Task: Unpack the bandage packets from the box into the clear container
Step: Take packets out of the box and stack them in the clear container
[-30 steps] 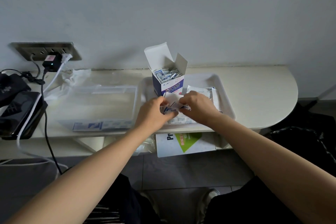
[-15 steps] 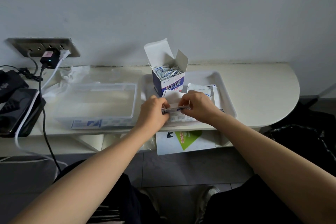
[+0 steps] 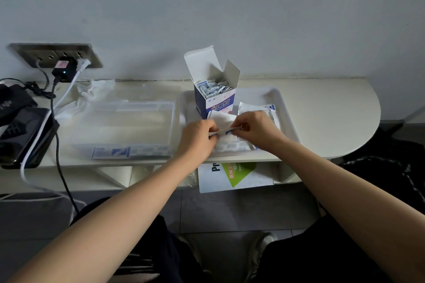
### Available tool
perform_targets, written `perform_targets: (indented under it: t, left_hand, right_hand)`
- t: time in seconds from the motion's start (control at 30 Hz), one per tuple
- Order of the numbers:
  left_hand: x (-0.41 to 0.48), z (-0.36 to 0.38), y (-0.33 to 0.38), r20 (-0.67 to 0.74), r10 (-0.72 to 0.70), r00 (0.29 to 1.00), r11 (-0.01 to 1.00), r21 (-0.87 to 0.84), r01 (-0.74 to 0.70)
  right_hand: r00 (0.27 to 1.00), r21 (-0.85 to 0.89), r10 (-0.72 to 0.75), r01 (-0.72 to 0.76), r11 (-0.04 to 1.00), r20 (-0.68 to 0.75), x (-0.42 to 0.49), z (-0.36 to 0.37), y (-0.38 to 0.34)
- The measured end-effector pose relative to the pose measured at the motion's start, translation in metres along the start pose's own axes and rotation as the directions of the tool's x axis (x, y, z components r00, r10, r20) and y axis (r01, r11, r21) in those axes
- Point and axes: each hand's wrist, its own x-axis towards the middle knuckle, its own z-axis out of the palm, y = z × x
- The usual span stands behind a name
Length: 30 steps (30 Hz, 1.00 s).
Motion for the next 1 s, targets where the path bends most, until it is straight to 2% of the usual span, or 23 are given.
perform_targets:
  t: [0.1, 0.27, 0.4, 0.47, 0.57, 0.7, 0.77, 0.87, 1.0]
  left_hand:
    - [0.006, -0.026, 0.009, -0.029, 0.033, 0.999, 0.998, 0.060, -0.032]
    - [0.011, -0.089, 0.001, 0.050, 0.020, 0.999, 0.999, 0.025, -0.021]
    - [0.002, -0.131, -0.024, 0.119, -0.051, 0.992, 0.997, -0.042, 0.057]
    - [-0.006, -0.145, -0.042, 0.144, -0.066, 0.987, 0.998, -0.001, 0.067]
    - [-0.018, -0.157, -0.071, 0.118, -0.088, 0.989, 0.995, 0.066, 0.081]
    - [-0.028, -0.170, -0.098, 0.033, -0.119, 0.992, 0.991, 0.063, 0.117]
    - [-0.031, -0.176, -0.109, 0.020, -0.137, 0.990, 0.989, 0.063, 0.135]
    - [-0.036, -0.186, -0.129, -0.022, -0.198, 0.980, 0.979, 0.054, 0.199]
    - [-0.042, -0.191, -0.158, -0.143, -0.298, 0.944, 0.943, 0.107, 0.314]
  right_hand:
    - [0.999, 0.064, -0.003, 0.005, 0.998, -0.036, 0.003, -0.020, -0.017]
    - [0.994, 0.186, -0.082, 0.068, 0.980, 0.074, 0.012, -0.036, -0.057]
    - [0.986, 0.218, -0.161, 0.165, 0.962, -0.037, 0.029, -0.012, -0.095]
    - [0.980, 0.192, -0.196, 0.199, 0.961, -0.032, 0.039, 0.001, -0.115]
    - [0.968, 0.064, -0.248, 0.246, 0.967, 0.042, 0.053, 0.023, -0.143]
    - [0.948, 0.105, -0.312, 0.305, 0.947, 0.059, 0.068, 0.050, -0.180]
    - [0.962, 0.136, -0.266, 0.255, 0.957, 0.068, 0.076, 0.058, -0.194]
    - [0.981, 0.177, -0.113, 0.085, 0.981, 0.159, 0.092, 0.068, -0.204]
    - [0.930, 0.067, 0.030, -0.058, 0.996, 0.368, 0.107, 0.087, -0.200]
